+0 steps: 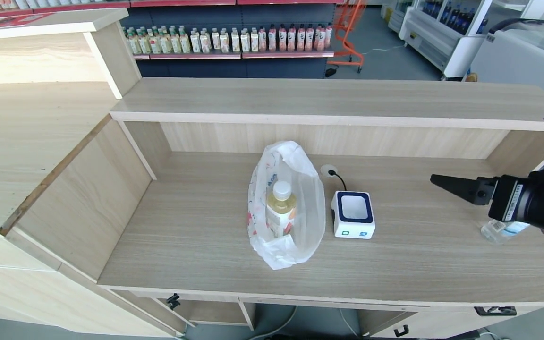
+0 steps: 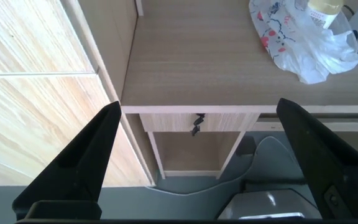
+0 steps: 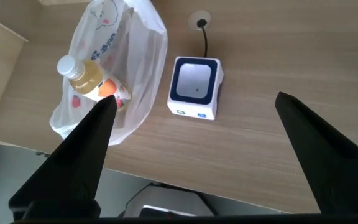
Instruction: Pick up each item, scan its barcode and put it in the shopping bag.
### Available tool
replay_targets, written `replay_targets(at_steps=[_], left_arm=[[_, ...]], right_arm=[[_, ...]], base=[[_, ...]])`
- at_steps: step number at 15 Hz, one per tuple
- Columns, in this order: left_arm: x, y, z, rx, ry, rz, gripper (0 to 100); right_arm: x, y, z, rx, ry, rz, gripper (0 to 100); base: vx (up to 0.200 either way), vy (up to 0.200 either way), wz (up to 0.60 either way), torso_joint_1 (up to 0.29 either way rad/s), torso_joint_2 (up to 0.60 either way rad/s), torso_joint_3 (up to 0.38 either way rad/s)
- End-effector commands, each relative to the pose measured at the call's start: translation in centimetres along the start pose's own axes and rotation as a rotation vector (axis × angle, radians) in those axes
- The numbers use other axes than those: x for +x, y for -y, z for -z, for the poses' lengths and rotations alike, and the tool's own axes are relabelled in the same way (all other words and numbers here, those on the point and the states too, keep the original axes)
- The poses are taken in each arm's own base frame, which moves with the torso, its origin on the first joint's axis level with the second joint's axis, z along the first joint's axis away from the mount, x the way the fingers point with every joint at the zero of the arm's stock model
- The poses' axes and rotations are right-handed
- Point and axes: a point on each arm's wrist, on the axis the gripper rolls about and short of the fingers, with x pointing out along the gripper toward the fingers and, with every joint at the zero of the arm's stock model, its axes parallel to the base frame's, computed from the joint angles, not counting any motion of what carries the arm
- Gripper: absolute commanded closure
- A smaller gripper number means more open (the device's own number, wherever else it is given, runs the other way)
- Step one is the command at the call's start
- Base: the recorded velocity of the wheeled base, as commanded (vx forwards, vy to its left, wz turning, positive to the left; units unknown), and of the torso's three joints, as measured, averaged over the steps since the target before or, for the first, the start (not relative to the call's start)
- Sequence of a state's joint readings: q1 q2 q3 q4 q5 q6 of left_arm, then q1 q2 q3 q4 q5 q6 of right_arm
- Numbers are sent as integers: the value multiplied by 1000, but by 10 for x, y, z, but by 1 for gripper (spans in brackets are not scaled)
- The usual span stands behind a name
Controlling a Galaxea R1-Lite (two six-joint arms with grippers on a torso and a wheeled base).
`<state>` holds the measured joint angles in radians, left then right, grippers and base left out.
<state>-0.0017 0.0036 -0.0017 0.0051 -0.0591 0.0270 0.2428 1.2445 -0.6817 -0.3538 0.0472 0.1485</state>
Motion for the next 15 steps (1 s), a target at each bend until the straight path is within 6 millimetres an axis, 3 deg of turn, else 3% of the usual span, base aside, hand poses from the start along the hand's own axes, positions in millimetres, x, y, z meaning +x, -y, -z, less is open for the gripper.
replay_targets(at_steps=[1,10,15], left_arm=[[0,0,0,1,1,-1,0],[0,0,0,-1,1,-1,0],[0,0,0,-1,1,-1,0]], right_arm=[[6,1,4,1,-27,1,0],[11,4,23,3,-103,26,0],[0,6,26,-4,-129,132,0]], base=[[0,-200,0,22,12,2],[0,-200,0,0,1,2],[0,-200,0,1,0,3]])
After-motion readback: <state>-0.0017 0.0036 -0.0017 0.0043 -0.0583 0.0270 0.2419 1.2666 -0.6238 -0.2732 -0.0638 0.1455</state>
